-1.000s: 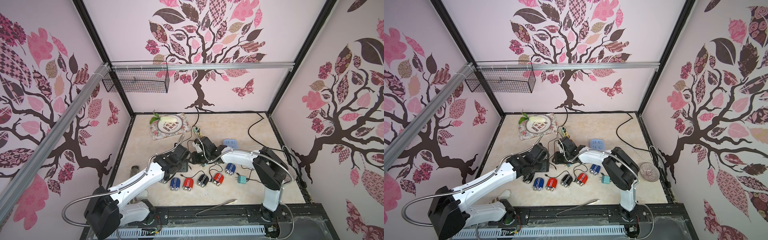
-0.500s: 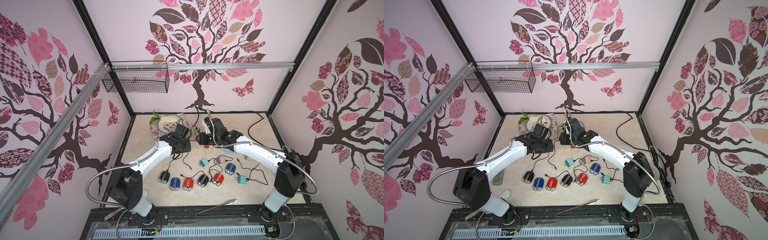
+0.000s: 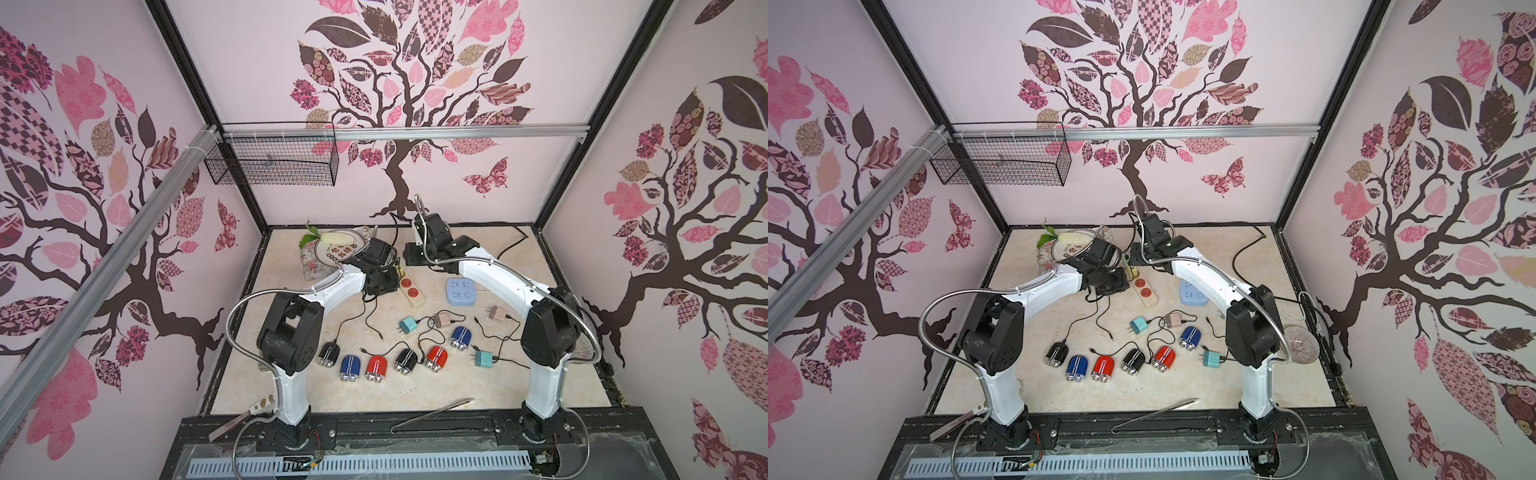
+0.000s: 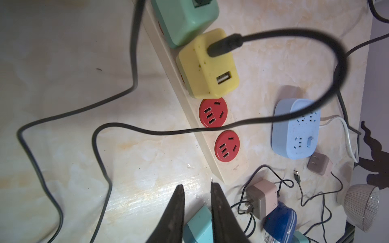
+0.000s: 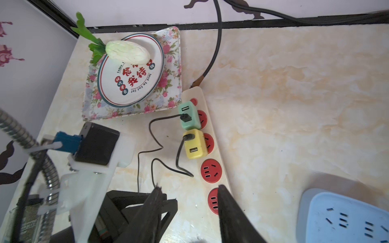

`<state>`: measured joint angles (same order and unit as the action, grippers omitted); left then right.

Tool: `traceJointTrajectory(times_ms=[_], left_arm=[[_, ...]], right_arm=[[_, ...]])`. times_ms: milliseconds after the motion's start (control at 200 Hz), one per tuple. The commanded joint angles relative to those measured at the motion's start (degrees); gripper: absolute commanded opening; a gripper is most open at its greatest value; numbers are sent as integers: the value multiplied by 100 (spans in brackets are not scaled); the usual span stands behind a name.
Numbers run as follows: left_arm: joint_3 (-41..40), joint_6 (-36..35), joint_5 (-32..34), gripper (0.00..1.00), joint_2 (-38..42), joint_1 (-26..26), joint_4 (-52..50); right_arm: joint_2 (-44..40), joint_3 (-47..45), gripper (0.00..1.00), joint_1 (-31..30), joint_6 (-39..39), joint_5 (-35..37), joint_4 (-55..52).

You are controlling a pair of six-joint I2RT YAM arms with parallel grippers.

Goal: Unplug the electric shaver
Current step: Remove the plug from the socket.

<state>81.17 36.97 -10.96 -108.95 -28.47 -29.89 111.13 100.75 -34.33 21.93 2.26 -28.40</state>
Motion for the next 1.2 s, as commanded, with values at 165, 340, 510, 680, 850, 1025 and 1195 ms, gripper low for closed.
traceJointTrajectory(times_ms=[165,340,510,680,850,1025,1195], left_arm=[[300,151,-195,12,158,467,290],[437,133,-349,11,211,953,293],[1050,118,-541,12,-284,1298,149],[1788,131,-733,12,-958,1472,72],[2528,144,-890,14,-1631,1530,-50],[2958,270,-1141,14,-2172,1537,-11],[3225,457,-1315,15,-2443,1537,174]], right_arm=[[603,571,52,-21,-218,-76,-277],[867,775,60,-20,-271,-111,-340],[1205,1117,61,-19,-307,-217,-469],[1514,1523,61,-21,-430,-149,-690],[1705,1724,60,-17,-554,-64,-847],[1808,1721,59,-14,-609,2,-886],[1902,1677,60,-19,-619,10,-890]])
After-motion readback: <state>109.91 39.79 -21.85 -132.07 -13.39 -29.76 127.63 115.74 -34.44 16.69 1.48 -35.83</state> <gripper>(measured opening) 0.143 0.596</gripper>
